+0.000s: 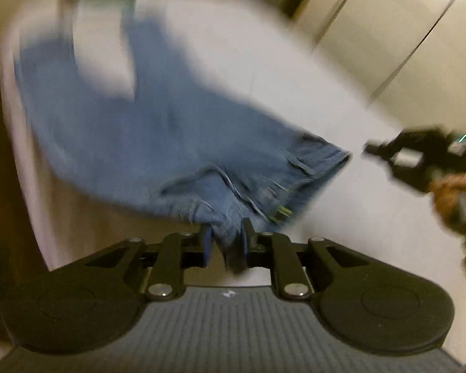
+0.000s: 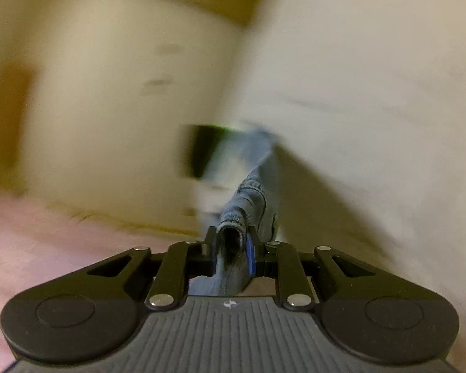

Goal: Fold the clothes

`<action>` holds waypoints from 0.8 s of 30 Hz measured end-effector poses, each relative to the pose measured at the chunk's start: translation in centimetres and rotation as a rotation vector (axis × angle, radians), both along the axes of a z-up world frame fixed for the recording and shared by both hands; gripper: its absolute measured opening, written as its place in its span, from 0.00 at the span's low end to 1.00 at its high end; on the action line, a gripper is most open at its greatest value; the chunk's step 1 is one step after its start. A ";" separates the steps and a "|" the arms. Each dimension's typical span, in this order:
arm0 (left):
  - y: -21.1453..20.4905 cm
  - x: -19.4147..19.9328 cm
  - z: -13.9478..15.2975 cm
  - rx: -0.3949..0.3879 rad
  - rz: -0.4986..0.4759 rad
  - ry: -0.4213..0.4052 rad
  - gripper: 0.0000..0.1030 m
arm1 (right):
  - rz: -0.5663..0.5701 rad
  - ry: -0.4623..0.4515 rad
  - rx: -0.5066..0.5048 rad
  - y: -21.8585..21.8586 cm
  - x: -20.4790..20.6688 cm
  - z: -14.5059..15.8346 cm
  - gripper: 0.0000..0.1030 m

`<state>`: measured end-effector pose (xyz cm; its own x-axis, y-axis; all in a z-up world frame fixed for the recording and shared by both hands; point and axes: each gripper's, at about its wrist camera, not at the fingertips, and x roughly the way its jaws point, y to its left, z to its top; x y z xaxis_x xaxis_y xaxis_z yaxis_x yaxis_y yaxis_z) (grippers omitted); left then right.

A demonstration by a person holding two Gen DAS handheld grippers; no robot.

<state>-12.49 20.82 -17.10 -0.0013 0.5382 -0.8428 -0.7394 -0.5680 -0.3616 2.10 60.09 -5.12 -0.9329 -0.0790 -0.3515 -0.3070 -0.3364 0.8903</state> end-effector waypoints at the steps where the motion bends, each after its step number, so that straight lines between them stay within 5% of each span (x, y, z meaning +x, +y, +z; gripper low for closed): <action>1: -0.5 1.4 -3.8 -0.062 -0.007 -0.043 0.11 | -0.017 -0.047 -0.014 -0.7 1.4 -2.6 0.14; 3: -1.6 3.8 -8.8 -0.146 -0.009 -0.106 0.10 | -0.050 -0.141 -0.042 -2.2 4.1 -7.7 0.14; 6: -3.0 4.7 -9.9 -0.101 0.039 -0.160 0.17 | -0.100 -0.283 -0.083 -4.4 8.1 -15.4 0.16; 7: -2.8 4.0 -9.4 -0.079 0.068 -0.153 0.29 | -0.117 -0.330 -0.097 -5.1 9.5 -18.0 0.23; 10: -2.3 1.7 -8.3 -0.026 0.180 -0.144 0.39 | -0.167 -0.471 -0.139 -7.3 13.6 -25.7 0.56; 14: -3.0 -1.3 -9.9 0.003 0.347 -0.207 0.58 | -0.131 -0.425 -0.114 -7.3 10.2 -25.0 0.63; 16: -3.1 -2.1 -11.3 0.006 0.409 -0.257 0.59 | -0.115 -0.409 -0.100 -6.9 8.8 -25.1 0.70; 23: -4.2 -4.0 -15.8 0.065 0.653 -0.466 0.57 | -0.196 -0.380 -0.136 -5.3 6.5 -30.0 0.71; 24: -3.9 -4.2 -16.1 0.073 0.656 -0.483 0.51 | -0.201 -0.374 -0.143 -5.2 6.1 -30.4 0.71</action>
<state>-16.66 16.90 -33.21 0.0190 0.6076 -0.7941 -0.0179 -0.7939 -0.6078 8.17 54.89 -35.56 -0.7454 0.0185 -0.6664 -0.6634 -0.1189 0.7388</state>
